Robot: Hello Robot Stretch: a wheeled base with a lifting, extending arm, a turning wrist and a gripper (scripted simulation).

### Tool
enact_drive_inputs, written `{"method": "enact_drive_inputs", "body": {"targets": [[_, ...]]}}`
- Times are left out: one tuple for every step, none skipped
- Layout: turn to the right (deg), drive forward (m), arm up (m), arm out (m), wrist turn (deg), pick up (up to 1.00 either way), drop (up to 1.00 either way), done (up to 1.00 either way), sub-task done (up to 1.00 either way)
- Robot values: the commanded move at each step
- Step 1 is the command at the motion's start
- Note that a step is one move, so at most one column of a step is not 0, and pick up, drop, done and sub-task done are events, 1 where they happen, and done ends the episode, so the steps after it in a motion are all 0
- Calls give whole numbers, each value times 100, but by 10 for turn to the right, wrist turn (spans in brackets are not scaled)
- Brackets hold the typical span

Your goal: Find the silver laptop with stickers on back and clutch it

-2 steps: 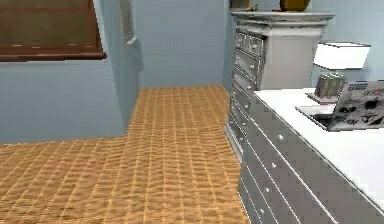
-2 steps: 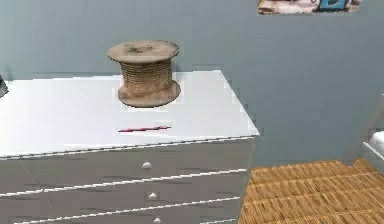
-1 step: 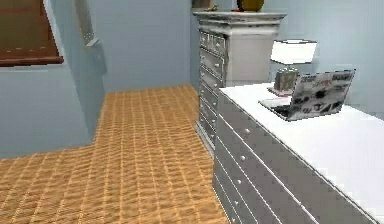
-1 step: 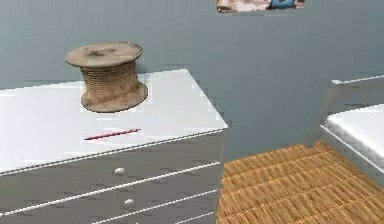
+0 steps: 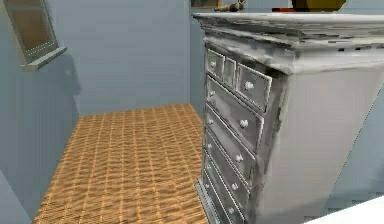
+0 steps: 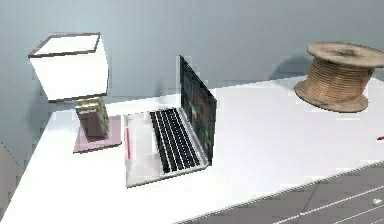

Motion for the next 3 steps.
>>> {"method": "enact_drive_inputs", "body": {"targets": [[0, 0, 50, 0, 0, 0, 0, 0, 0], [0, 0, 38, 0, 0, 0, 0, 0, 0], [0, 0, 0, 10, 0, 0, 0, 0, 0]]}}
